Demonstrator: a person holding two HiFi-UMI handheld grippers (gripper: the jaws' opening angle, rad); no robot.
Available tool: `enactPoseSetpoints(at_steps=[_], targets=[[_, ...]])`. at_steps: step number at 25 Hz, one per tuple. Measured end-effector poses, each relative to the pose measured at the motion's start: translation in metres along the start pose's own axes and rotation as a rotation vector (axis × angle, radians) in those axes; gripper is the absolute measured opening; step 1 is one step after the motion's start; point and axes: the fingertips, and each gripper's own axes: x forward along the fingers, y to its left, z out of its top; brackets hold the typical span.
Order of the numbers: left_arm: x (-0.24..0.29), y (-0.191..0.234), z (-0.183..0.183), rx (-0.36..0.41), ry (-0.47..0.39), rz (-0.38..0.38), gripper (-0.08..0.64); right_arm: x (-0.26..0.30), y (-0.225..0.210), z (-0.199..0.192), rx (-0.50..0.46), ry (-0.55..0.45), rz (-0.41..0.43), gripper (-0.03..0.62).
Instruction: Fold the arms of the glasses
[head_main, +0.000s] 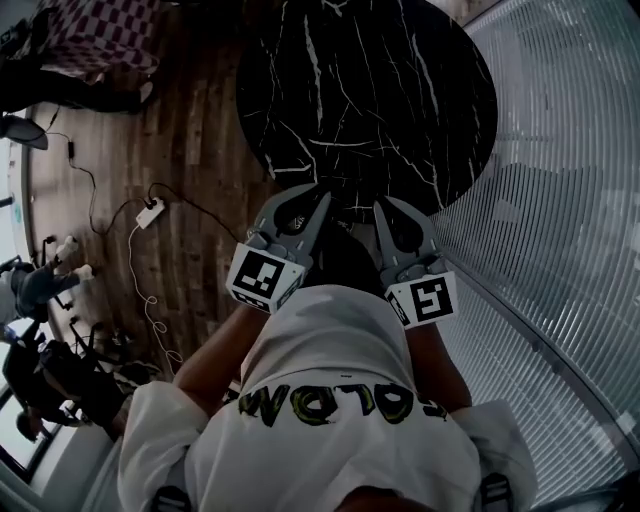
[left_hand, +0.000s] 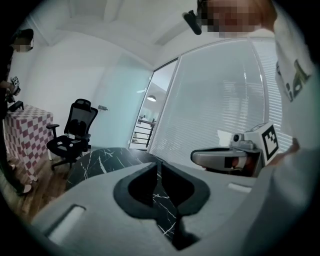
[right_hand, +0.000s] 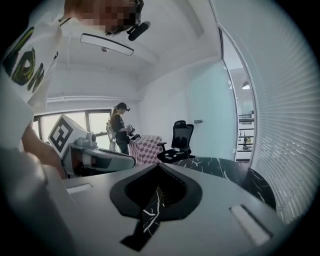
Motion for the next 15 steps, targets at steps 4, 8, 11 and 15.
enactPoseSetpoints(at_steps=[4, 8, 11, 15], targets=[[0.020, 0.013, -0.018, -0.011, 0.031, 0.029, 0.032, 0.005, -0.020, -0.025, -0.007, 0.034, -0.001, 0.000], [0.042, 0.026, -0.041, -0.012, 0.093, 0.038, 0.045, 0.013, -0.033, -0.047, -0.013, 0.071, 0.002, 0.000], [0.064, 0.035, -0.059, -0.011, 0.126, 0.038, 0.060, 0.023, -0.049, -0.065, -0.028, 0.093, -0.002, 0.000], [0.084, 0.049, -0.080, -0.017, 0.157, 0.042, 0.063, 0.036, -0.061, -0.087, -0.035, 0.122, 0.002, 0.000]])
